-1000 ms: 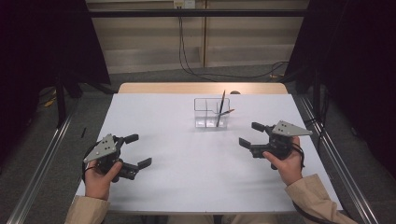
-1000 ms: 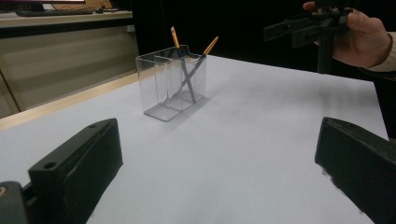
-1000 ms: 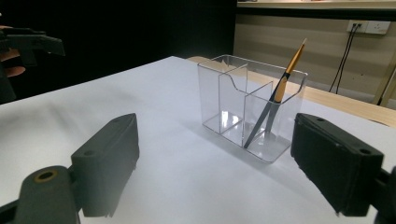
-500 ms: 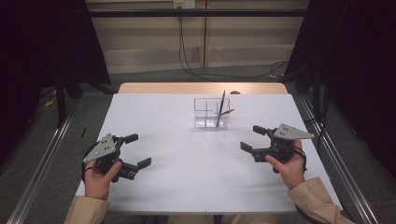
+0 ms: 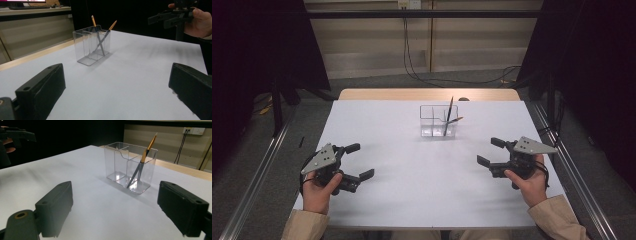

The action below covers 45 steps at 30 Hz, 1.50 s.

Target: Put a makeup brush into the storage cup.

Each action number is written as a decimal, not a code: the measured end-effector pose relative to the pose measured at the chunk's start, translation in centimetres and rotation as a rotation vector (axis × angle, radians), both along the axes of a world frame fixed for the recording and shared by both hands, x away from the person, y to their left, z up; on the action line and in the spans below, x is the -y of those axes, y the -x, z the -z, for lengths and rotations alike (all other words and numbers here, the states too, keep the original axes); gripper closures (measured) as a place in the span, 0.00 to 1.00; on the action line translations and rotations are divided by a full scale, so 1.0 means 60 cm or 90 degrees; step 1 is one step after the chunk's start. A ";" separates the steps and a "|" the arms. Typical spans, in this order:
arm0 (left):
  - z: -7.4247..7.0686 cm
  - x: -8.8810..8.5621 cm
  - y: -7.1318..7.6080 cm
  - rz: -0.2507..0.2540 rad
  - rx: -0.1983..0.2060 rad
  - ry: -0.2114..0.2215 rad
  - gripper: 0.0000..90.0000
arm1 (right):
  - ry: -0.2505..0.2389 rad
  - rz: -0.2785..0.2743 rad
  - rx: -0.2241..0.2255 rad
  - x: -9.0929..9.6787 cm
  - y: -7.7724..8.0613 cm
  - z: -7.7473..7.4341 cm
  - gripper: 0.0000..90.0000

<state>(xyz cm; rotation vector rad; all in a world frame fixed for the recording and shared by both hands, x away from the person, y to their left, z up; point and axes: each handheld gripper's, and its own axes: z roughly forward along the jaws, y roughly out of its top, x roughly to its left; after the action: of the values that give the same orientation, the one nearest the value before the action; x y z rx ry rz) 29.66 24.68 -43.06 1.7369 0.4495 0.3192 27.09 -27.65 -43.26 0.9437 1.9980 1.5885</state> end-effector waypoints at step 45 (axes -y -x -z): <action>-0.001 0.000 0.000 0.000 0.003 -0.002 0.01 | 0.017 0.022 -0.003 0.042 0.047 0.017 0.14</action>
<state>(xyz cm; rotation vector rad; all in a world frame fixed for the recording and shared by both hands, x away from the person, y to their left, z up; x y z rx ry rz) 29.67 24.66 -42.97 1.7391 0.4453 0.3237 24.29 -30.18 -44.30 0.9667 1.9905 1.5394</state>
